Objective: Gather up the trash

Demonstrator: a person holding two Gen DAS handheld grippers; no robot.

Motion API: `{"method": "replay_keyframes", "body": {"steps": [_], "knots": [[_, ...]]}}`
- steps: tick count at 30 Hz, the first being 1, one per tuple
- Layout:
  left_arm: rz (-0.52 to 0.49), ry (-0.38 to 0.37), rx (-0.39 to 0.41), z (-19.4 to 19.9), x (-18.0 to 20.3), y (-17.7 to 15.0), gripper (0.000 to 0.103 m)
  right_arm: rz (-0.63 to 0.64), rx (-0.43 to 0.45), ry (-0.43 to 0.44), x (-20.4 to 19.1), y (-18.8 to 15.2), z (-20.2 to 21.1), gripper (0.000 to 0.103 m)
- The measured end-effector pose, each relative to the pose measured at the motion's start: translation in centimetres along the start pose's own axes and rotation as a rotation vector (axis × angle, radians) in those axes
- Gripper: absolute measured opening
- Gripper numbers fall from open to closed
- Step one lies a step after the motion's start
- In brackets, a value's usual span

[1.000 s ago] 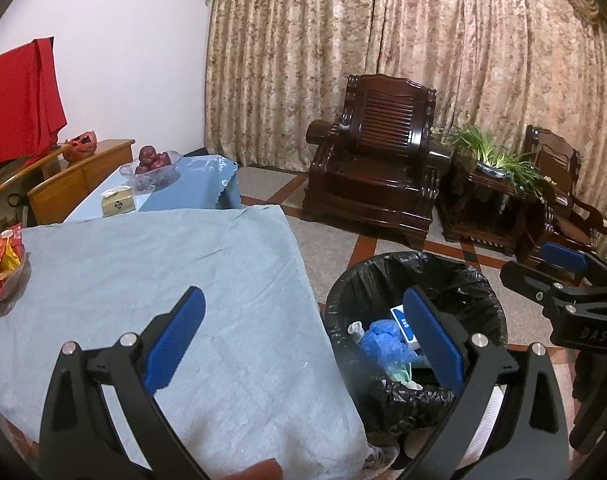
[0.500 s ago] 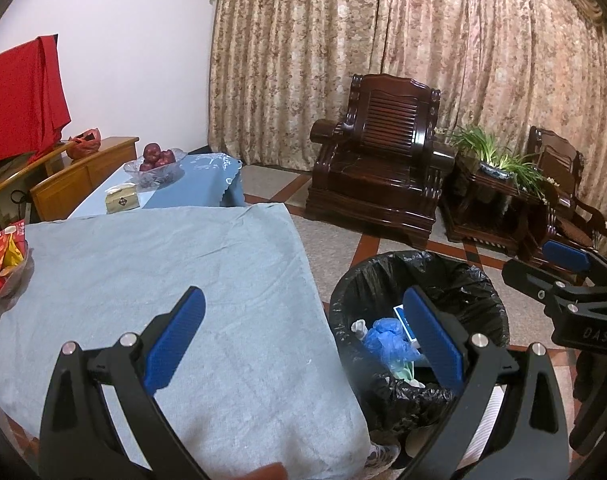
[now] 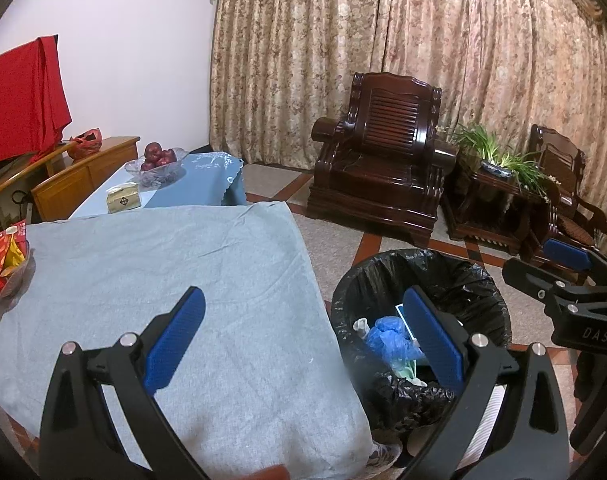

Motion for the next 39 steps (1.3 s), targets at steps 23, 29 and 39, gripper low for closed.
{"method": "replay_keyframes", "body": {"steps": [23,29,39], "knots": [[-0.002,0.001,-0.003,0.07,0.01,0.00,0.096,0.002,-0.003,0.003,-0.13,0.05,-0.09,0.097],[0.000,0.001,-0.004,0.11,0.07,0.02,0.096,0.003,-0.003,0.003,-0.14,0.06,-0.09,0.097],[0.001,0.002,-0.008,0.20,0.02,-0.12,0.096,0.002,-0.010,0.003,-0.21,-0.22,-0.39,0.097]]}}
Point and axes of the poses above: each gripper's, at about its wrist camera, not at the fingertips, and z roughly against the way its jaws point, x to its right, y to its top, the point moved 6 cm from there along -z, roughly the way its jaws point, and after that the axes turned 7 degrees about z, right-handed, at the moved point
